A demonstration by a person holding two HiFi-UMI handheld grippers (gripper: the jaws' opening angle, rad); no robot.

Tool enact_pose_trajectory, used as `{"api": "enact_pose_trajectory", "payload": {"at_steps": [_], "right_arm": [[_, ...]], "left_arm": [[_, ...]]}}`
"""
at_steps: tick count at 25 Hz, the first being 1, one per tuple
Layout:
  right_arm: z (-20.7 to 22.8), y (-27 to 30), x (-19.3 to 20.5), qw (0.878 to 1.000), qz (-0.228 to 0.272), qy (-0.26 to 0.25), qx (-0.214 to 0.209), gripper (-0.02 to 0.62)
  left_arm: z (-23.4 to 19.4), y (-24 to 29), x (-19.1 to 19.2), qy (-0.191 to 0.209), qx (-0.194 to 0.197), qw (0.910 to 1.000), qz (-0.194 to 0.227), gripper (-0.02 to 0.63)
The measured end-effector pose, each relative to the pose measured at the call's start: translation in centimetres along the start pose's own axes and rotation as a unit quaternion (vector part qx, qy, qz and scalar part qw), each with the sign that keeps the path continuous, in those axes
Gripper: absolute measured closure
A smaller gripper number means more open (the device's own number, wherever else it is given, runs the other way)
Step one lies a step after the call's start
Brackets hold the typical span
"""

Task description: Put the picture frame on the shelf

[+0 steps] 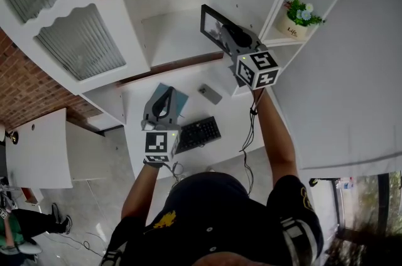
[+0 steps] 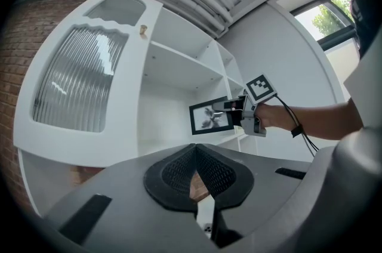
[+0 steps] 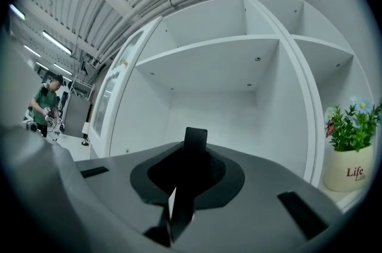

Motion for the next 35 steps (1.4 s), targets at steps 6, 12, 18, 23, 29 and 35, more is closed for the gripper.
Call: {"api": "enact_pose_trajectory", "payload": {"at_steps": [6,12,18,23,29,35], "right_arm": [[0.9,1.5,0.4,1.000,-0.005,0.001,0.003,0.566],[1.7,3.0,0.4,1.000,-0.002,0.008,0.002,0.566],[2.3,4.6,0.5,1.000,-0.003,0.022,-0.003,0.566],[3.0,5.7,1.0,1.000,-0.011,0.021,0.000,0.566],[3.0,6.8,1.4,0.999,-0.012,0.033,-0.003,0.566],[3.6,7.7,1.0,0.999,0.003,0.044,-0.023,0.566]], "left_arm": [[0.1,0.1,0.0,0.001,0.000,1.0000,-0.001,0.588],[0.4,0.5,0.0,0.000,0.002,1.0000,-0.001,0.588],[0.5,0.4,0.0,0.001,-0.001,1.0000,-0.005,0.588],[0.2,0.2,0.1,0.002,-0.009,0.9999,-0.008,0.588],[0.2,0.1,0.1,0.004,-0.011,0.9999,-0.011,0.588],[-0.1,0.1,0.2,0.004,-0.015,0.9998,-0.010,0.588]]}}
Point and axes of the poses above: the fingertips, and each gripper's own axes: y forward along the fingers, z to its right, x out of its underside, the point moved 8 cm from there along -y, backward along the fingers, and after that the axes turned 5 degrees about y, right-handed, at the moved point
